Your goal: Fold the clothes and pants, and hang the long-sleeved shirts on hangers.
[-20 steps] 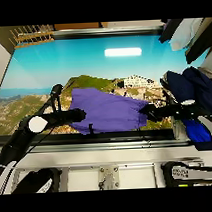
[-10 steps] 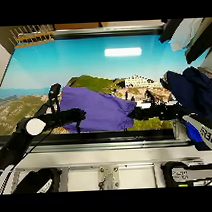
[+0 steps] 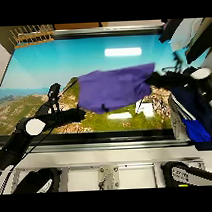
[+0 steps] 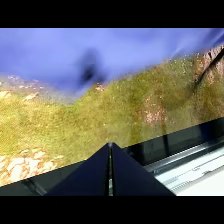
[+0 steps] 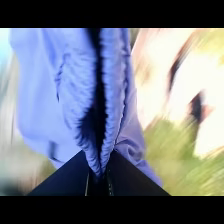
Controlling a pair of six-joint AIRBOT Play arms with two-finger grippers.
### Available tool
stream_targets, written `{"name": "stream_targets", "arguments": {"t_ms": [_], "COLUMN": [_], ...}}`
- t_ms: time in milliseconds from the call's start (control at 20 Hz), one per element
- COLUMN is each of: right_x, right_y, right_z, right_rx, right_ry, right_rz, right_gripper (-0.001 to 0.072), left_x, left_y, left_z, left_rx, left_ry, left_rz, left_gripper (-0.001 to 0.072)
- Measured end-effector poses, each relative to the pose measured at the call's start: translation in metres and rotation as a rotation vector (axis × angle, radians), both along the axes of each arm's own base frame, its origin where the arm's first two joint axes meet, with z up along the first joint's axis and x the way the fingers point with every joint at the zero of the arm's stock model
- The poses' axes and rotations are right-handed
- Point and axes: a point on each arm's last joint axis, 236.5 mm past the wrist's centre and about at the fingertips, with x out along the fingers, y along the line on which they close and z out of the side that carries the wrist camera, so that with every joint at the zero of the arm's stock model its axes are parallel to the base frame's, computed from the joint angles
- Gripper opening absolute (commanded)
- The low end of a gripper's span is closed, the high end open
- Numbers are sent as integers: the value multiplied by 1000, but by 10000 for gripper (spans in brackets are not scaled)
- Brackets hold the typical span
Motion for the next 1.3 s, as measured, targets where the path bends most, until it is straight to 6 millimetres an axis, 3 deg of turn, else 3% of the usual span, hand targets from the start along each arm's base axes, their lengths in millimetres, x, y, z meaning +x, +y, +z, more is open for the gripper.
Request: {"name": "stream_targets", "arguments": {"t_ms": [100, 250, 350, 500, 650, 750, 950, 1050, 1300], "right_x": [15, 10, -9, -53, -114, -163, -239, -262, -295], "right_y": [-54, -127, -168, -212, -240, -254, -261, -255, -240], "right_z": [58, 124, 151, 163, 144, 119, 72, 48, 1], "right_rx": [-35, -54, -58, -104, -212, -287, -362, -364, -353], "right_ry": [-90, -186, -209, -157, 12, 172, 424, 514, 659], "right_rz": [-145, -350, -471, -601, -689, -744, -828, -836, -825], "right_gripper": [11, 12, 12, 12, 13, 13, 14, 15, 42], "left_x": [0, 0, 0, 0, 0, 0, 0, 0, 0], "left_y": [0, 0, 0, 0, 0, 0, 0, 0, 0], "left_z": [0, 0, 0, 0, 0, 0, 0, 0, 0], "left_rx": [0, 0, 0, 0, 0, 0, 1, 1, 1], "left_ry": [0, 0, 0, 0, 0, 0, 0, 0, 1], "left_rz": [0, 0, 0, 0, 0, 0, 0, 0, -1], "left_gripper": [6, 6, 6, 6, 6, 6, 6, 6, 6]}}
